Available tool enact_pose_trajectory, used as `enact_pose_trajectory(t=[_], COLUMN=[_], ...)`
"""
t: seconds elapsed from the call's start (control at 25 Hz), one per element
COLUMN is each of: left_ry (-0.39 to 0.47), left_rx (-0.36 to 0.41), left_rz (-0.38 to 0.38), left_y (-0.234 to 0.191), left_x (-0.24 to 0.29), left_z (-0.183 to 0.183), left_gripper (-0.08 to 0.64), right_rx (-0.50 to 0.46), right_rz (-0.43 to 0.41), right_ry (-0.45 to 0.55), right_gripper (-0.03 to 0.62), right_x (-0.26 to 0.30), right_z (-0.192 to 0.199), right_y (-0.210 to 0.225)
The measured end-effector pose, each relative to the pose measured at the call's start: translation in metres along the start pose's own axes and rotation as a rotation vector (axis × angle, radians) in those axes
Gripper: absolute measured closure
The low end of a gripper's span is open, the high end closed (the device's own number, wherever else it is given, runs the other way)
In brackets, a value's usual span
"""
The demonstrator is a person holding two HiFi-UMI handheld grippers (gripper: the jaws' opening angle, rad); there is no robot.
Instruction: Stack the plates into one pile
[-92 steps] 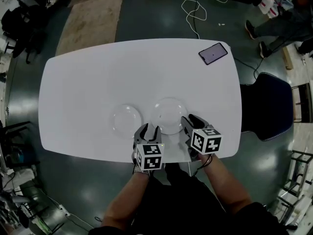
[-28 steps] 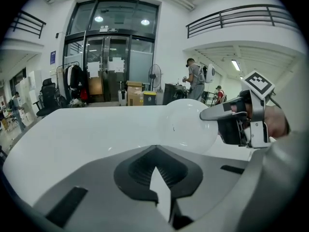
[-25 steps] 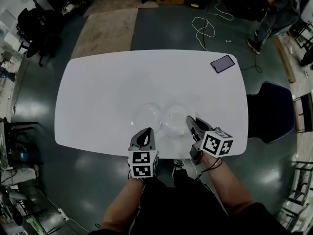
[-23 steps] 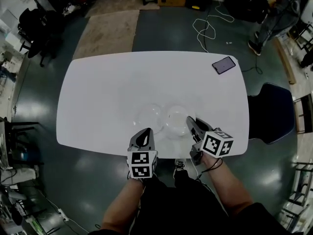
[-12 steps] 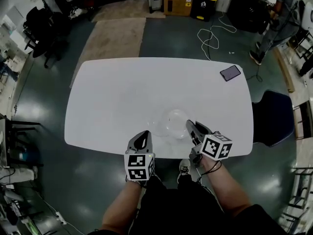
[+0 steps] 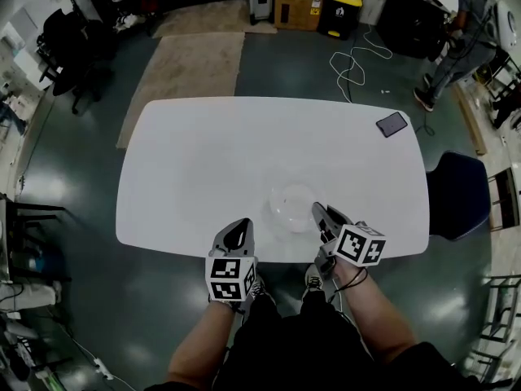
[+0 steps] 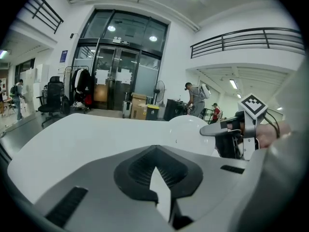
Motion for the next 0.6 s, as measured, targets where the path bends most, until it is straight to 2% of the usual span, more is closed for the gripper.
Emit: enact_pose_trajectory(t=[0.36,0.6], left_ry=[0.002,-0.017], left_rx=[0.025,0.04], left_rz=[0.107,0.161], left_y=[-0.024,-0.035], left_x=[0.002,0.01], left_z=[-0.002,-0.002], left_gripper=[0.543,0.543], right_rx=[0.057,0.129], right_rz=[0.06,0.097], right_ry=[0.007,0.009], right_gripper=[0.56,0.56], right_x=[0.025,0.041], right_z=[0.017,0.026], right_y=[-0.007,-0.003])
Point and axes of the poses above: the fingertips, and each gripper's own axes: x forward along the fingers, y to its right, z out of its underside, the point moved 6 cm from there along -x, backward along the fingers, and after that the axes turned 9 degrees about z, right-handed, at the moved point
